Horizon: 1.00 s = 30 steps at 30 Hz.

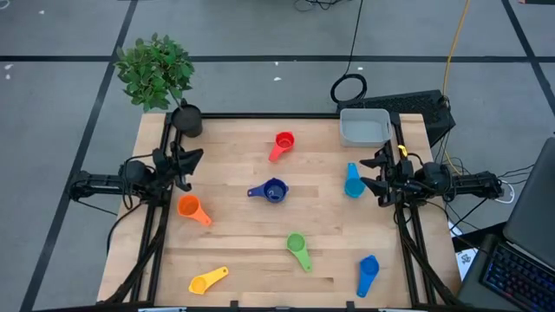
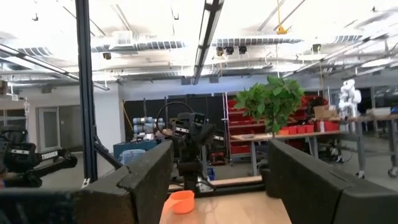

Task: Nest measuring cups in basket
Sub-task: Stack the orange measuring cup on top of the dark blue measuring cup

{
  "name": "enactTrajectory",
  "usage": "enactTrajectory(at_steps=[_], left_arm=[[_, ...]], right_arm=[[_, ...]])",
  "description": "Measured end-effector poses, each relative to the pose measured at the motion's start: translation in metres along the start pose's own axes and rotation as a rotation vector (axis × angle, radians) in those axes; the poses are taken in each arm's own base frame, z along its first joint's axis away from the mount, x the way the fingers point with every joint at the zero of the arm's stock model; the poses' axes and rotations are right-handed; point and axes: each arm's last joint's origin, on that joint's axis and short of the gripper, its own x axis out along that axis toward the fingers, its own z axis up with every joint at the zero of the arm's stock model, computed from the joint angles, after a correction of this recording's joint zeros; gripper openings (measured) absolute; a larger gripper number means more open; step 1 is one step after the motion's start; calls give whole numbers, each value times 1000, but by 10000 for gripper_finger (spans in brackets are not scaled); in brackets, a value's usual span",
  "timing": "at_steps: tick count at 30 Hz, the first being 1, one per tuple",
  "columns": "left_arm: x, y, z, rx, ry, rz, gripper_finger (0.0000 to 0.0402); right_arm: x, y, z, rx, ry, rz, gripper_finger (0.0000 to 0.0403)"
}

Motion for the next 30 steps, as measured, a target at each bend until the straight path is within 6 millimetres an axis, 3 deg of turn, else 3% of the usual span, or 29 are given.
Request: enactTrajectory(at_steps=[6,10,14,19,24,30], left_arm=[[4,-11,30,-147,39,-201,58],[10,-22,59,-144,351,-221,82],[18,-30,87,-93,710,-117,96],[41,-45,113,-52,1013,34,99],[64,-59,113,-46,1307,216,99],[74,-65,80,1,1702,578,99]], right_arm=[[0,0,1,52,-14,1,252],[0,0,2,85,-21,2,252],[0,0,5,90,-55,4,252],[0,0,7,93,-74,5,252],[0,0,7,91,-77,5,252],[0,0,7,-5,-71,0,252]])
